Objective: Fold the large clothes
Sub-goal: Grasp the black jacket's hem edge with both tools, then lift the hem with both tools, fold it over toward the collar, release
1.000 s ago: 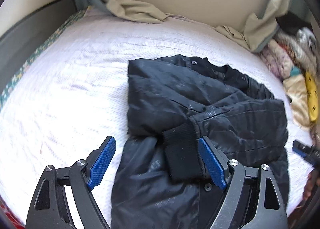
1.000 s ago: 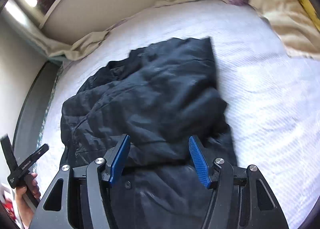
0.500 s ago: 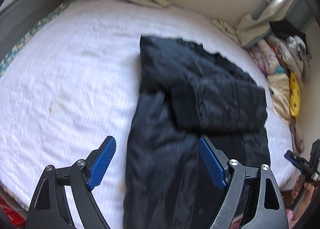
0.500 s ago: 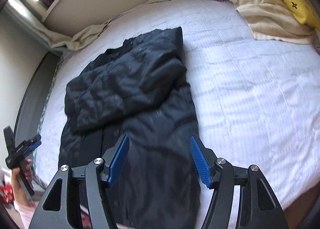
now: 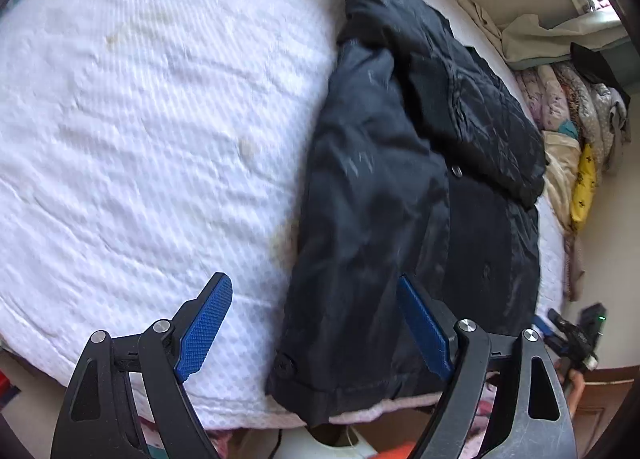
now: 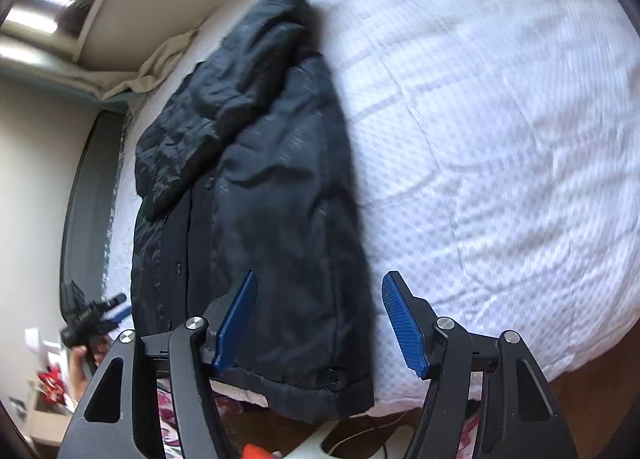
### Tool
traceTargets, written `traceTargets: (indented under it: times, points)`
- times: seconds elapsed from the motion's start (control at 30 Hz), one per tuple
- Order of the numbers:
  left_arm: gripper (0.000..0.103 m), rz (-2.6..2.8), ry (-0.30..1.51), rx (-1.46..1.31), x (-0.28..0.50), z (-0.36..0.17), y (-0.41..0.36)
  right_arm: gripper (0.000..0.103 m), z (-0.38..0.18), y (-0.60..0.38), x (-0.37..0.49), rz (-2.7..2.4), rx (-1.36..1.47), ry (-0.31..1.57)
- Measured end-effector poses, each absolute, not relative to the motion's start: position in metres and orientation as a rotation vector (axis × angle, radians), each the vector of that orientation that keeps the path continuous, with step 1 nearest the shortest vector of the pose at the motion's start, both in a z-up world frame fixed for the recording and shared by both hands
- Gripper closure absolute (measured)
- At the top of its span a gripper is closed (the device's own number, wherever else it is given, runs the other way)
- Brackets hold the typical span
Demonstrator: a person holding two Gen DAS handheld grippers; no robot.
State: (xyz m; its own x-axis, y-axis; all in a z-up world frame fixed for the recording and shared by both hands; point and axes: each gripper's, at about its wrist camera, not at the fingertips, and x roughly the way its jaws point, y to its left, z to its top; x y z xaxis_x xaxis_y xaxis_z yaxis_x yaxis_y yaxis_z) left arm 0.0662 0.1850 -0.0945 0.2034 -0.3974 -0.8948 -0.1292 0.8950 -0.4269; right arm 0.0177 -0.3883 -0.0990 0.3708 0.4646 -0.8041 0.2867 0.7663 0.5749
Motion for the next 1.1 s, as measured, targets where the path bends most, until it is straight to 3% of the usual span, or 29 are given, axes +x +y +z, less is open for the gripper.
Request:
traceTargets:
  times: [0.23, 0.47, 0.63, 0.7, 0.8, 0.9, 1.1]
  points:
    - [0.016, -0.25, 1.451, -0.498, 0.054, -0.113, 0.177, 0.039, -0.137, -0.373, 0.011, 0.237, 0.874, 1.332]
    - [0.018, -0.28, 1.465, -0.502, 0.046, -0.122, 0.17, 0.038, -0.145, -0.355, 0.015, 0.268, 0.823, 1.359]
    - [0.034, -0.302, 1.461, -0.488, 0.043, -0.123, 0.16, 0.038, -0.146, -0.339, 0.021, 0.333, 0.827, 1.37]
    - [0.06, -0.323, 1.457, -0.492, 0.047, -0.123, 0.157, 0.045, -0.147, -0.336, 0.024, 0.34, 0.824, 1.371]
    - [0.075, -0.374, 1.458, -0.527, 0.049, -0.122, 0.154, 0.068, -0.146, -0.331, 0.029, 0.356, 0.837, 1.371]
    - [0.082, -0.399, 1.431, -0.491, 0.049, -0.114, 0.147, 0.083, -0.14, -0.325, 0.032, 0.383, 0.804, 1.36]
    - [0.085, -0.434, 1.343, -0.501, 0.037, -0.093, 0.146, 0.09, -0.118, -0.324, 0.029, 0.438, 0.785, 1.284]
